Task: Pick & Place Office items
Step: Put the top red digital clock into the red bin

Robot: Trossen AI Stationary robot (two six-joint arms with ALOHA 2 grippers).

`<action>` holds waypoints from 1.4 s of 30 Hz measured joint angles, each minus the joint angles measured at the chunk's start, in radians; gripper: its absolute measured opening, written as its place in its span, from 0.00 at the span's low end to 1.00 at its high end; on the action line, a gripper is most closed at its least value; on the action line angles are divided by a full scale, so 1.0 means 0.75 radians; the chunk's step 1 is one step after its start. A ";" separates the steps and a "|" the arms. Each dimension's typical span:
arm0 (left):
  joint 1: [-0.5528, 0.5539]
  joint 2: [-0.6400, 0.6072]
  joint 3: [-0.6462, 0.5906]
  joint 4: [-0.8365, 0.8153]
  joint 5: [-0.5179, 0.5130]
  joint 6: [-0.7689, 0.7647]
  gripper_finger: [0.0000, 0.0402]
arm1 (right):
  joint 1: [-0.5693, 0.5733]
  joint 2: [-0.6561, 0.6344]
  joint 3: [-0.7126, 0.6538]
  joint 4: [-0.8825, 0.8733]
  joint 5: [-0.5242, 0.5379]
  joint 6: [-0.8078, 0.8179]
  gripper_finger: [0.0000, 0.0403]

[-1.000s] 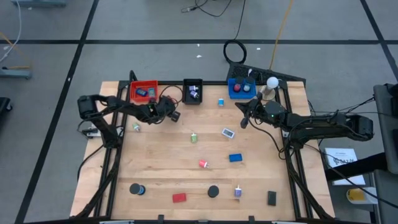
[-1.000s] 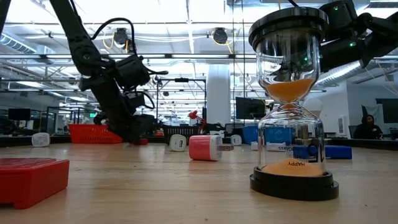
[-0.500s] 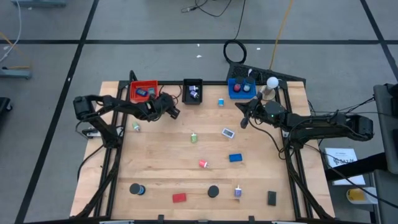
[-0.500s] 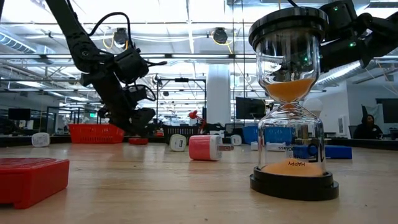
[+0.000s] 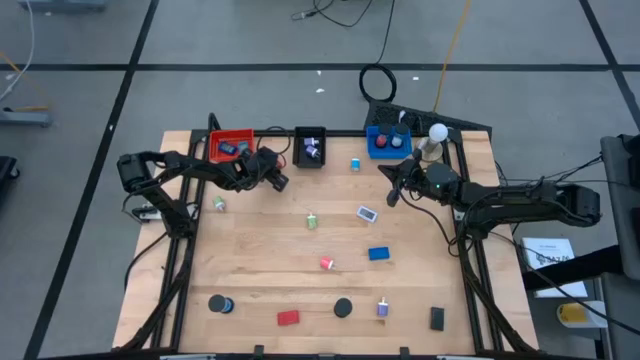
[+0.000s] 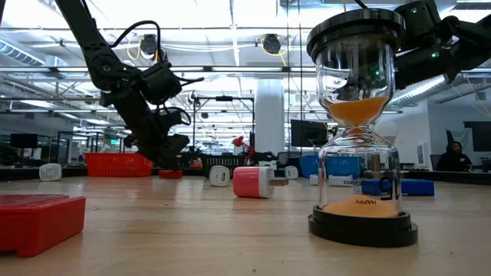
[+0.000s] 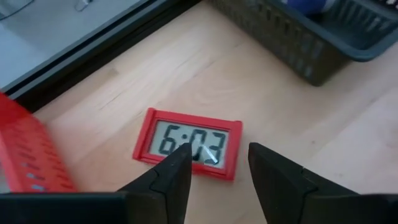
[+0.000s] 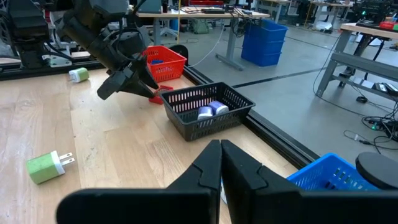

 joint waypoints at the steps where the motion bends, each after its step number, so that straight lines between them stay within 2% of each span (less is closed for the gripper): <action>1: 0.000 0.000 0.000 0.004 0.013 0.009 0.41 | 0.000 0.000 0.000 0.000 0.000 0.000 0.01; 13: 0.026 0.052 0.000 0.060 0.032 0.044 0.41 | 0.000 0.000 0.000 0.000 0.000 -0.001 0.01; 17: 0.025 0.052 0.000 0.043 0.035 0.078 0.31 | 0.000 0.000 0.000 0.000 0.000 -0.003 0.01; 24: -0.024 0.038 0.002 0.011 0.068 0.142 0.06 | 0.000 0.000 0.000 0.000 0.000 -0.004 0.01; 26: -0.040 0.027 0.002 -0.012 0.072 0.150 0.02 | 0.000 0.000 0.000 0.000 0.000 -0.003 0.01; 31: -0.087 -0.051 0.001 -0.162 0.091 0.159 0.05 | 0.000 0.000 0.000 -0.001 0.000 -0.004 0.01; 37: -0.211 -0.192 -0.001 -0.313 0.249 0.129 0.02 | 0.000 0.000 0.000 0.000 0.000 -0.004 0.01; 42: -0.292 -0.241 -0.001 -0.316 0.239 0.019 0.16 | 0.000 0.000 0.000 -0.001 -0.003 -0.002 0.01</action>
